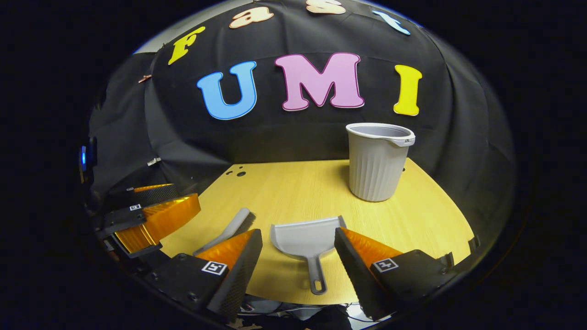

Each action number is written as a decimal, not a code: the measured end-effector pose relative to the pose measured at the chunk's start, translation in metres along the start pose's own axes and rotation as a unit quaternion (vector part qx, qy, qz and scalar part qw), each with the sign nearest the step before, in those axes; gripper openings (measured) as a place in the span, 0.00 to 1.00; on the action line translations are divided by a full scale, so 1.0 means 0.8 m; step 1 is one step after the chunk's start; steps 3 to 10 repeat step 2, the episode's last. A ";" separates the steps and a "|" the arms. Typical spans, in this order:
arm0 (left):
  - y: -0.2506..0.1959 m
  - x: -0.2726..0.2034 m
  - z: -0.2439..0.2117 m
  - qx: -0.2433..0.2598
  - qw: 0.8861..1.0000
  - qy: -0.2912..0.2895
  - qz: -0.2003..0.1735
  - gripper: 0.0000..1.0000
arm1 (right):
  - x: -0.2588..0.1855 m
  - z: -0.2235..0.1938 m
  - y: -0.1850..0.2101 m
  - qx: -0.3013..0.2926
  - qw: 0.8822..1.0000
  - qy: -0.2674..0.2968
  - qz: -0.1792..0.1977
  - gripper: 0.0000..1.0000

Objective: Pick up the small broom and dustpan from the desktop, sweep the trash into the dustpan with the broom, and then empty the trash into the garbage bin.

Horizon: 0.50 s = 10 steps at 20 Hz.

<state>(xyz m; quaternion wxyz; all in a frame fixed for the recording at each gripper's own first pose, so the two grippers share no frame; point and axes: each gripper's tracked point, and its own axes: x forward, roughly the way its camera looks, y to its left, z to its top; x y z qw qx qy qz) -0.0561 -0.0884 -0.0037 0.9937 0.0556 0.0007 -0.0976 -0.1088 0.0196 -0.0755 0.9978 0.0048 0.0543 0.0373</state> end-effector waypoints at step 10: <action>0.005 0.006 -0.006 -0.013 1.000 0.007 0.007 0.98 | 0.001 0.001 -0.008 0.002 1.000 0.001 -0.010 0.99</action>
